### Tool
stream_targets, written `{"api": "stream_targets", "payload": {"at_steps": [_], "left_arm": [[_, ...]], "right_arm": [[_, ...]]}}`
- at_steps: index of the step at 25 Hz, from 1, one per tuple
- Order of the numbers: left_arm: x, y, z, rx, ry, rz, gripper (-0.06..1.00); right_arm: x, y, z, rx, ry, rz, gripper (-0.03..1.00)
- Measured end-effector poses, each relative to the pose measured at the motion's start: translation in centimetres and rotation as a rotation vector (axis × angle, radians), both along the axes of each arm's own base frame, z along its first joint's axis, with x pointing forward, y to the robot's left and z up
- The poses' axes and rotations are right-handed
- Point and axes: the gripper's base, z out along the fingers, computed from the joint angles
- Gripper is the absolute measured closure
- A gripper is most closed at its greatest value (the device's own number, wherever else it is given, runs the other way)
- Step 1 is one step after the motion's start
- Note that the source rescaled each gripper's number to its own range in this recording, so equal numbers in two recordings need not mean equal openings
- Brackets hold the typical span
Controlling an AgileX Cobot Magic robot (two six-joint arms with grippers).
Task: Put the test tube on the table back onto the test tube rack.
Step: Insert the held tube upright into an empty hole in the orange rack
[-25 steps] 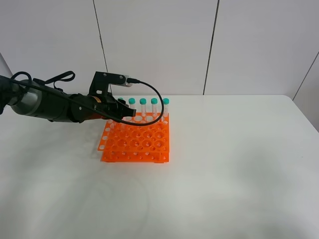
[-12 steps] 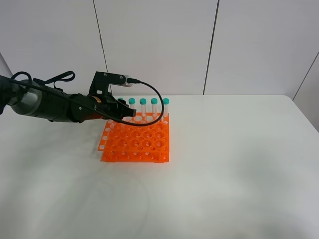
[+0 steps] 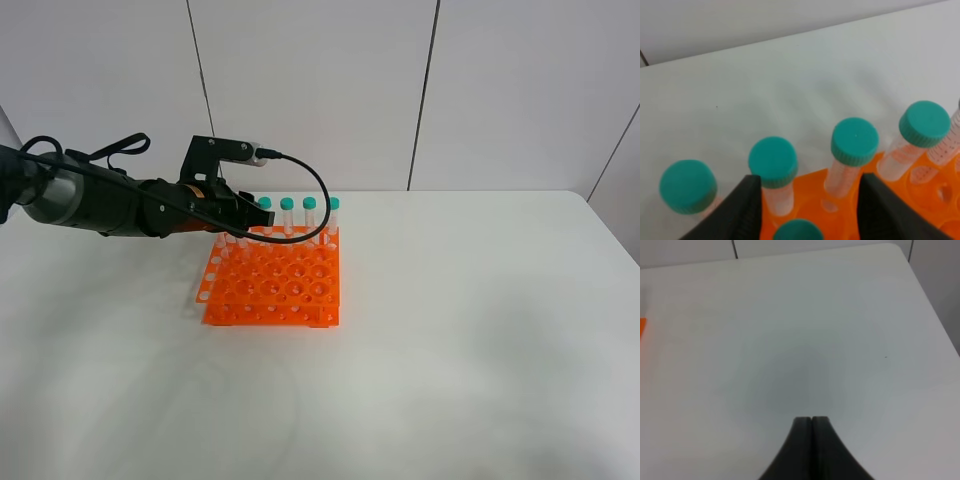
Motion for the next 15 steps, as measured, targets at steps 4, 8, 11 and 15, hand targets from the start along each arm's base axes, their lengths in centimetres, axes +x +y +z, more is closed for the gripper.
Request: {"api": "stream_targets", "payload": {"at_steps": [4, 8, 11, 15], "left_arm": [[-0.2, 0.1, 0.9, -0.006, -0.009, -0.002, 0.22], [-0.3, 0.4, 2.7, -0.021, -0.045, 0.005, 0.22], [-0.6, 0.7, 3.5, -0.024, -0.041, 0.004, 0.22], [-0.9, 1.0, 4.5, -0.027, -0.034, 0.004, 0.22]], "right_arm": [[0.0, 0.0, 0.0, 0.0, 0.0, 0.0, 0.97], [0.0, 0.0, 0.0, 0.0, 0.0, 0.0, 0.97], [0.0, 0.0, 0.0, 0.0, 0.0, 0.0, 0.97], [0.0, 0.0, 0.0, 0.0, 0.0, 0.0, 0.97]]}}
